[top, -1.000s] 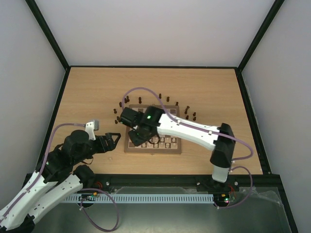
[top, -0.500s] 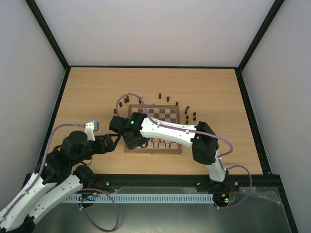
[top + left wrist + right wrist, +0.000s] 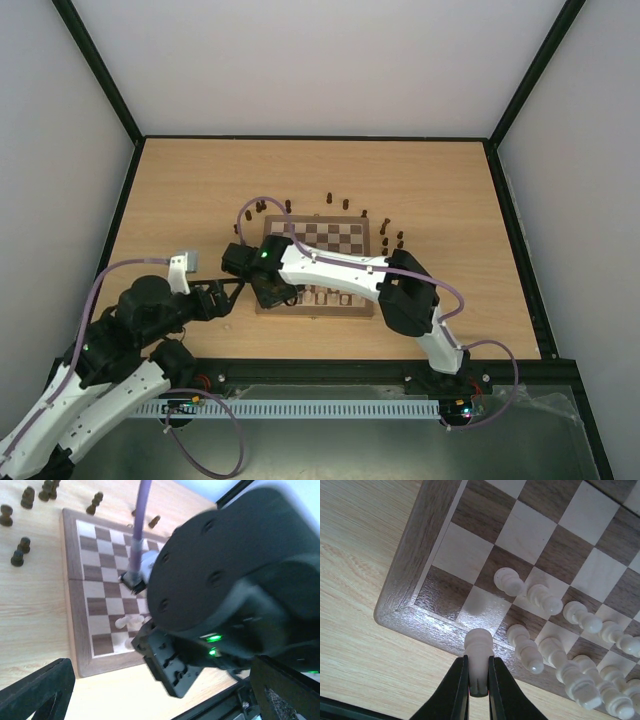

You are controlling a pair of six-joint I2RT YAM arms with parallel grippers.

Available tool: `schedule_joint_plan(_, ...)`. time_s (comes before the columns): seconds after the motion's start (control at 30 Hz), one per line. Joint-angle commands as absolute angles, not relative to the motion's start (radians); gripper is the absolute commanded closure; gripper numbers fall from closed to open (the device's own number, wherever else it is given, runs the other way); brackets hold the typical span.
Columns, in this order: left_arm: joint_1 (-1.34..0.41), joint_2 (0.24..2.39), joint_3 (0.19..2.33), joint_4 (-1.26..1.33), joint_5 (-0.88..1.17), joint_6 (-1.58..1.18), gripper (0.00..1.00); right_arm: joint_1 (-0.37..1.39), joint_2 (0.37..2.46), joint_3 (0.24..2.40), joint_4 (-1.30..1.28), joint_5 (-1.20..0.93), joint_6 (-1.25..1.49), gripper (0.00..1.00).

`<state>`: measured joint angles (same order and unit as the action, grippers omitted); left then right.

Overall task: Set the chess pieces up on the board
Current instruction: Place the chess piece on the chessboard.

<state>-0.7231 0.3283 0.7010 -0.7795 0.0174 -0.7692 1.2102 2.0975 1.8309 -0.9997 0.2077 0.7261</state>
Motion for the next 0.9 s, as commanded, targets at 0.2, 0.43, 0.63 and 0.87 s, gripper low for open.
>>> schedule_joint_plan(0.2, -0.716, 0.272, 0.796, -0.768, -0.051, -0.787, 0.01, 1.203, 2.102, 1.761, -0.959, 0.207, 0.742, 0.91)
schedule_joint_plan(0.43, -0.716, 0.238, 0.792, -0.761, -0.054, -0.795, 0.01, 1.192, 2.068, 1.687, -0.908, 0.195, 0.745, 0.91)
schedule_joint_plan(0.63, -0.716, 0.242, 0.792, -0.752, -0.052, -0.795, 0.01, 1.183, 2.057, 1.670, -0.886, 0.189, 0.739, 0.91)
schedule_joint_plan(0.87, -0.716, 0.247, 0.782, -0.743, -0.051, -0.796, 0.01, 1.175, 2.061, 1.676, -0.867, 0.178, 0.724, 0.91)
